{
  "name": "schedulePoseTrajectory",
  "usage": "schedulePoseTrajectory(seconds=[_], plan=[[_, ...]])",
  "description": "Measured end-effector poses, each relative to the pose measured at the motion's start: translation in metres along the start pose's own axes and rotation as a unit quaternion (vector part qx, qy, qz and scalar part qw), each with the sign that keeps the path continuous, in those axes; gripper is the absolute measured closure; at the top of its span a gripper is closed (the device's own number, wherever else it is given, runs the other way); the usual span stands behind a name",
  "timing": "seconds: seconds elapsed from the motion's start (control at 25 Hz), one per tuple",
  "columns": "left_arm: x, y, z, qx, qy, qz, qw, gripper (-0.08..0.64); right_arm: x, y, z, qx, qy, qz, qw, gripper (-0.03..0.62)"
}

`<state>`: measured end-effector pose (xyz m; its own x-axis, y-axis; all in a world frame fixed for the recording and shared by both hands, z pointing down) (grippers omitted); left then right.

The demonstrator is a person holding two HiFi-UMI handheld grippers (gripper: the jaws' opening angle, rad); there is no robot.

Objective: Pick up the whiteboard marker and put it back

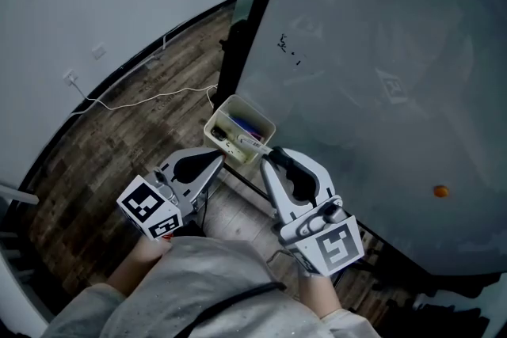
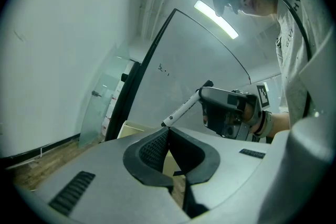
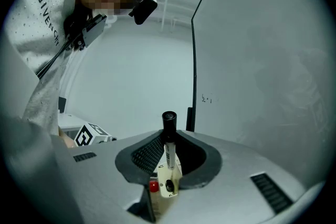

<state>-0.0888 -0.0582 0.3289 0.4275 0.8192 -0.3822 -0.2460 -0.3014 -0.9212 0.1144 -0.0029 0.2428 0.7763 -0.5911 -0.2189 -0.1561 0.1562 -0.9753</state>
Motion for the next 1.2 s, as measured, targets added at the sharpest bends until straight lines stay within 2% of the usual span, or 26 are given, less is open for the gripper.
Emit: schedulePoseTrajectory(seconds=[0.4, 1.2], plan=[[0.003, 0.002, 0.002, 0.006, -0.003, -0.005, 1.0, 0.545, -0.003, 0.007, 0.003, 0.005, -0.003, 0.008, 1.0, 0.514], [0.004, 0.001, 0.017, 0.001, -0.008, -0.015, 0.9998, 0.545, -0.012, -0.002, -0.006, 0.002, 0.006, -0.016, 1.0, 0.514]])
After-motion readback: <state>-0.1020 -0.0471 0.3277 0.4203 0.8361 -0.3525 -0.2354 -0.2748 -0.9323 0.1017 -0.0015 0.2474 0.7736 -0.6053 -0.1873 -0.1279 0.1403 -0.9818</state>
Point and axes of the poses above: the fingertips, and each gripper's own axes: z backward along the fingers, x to its right, y out of its top, the point moved 10 cm from there along z, backward along the fingers, and after that the axes turned 8 degrees about z, right-handed, at the moved point
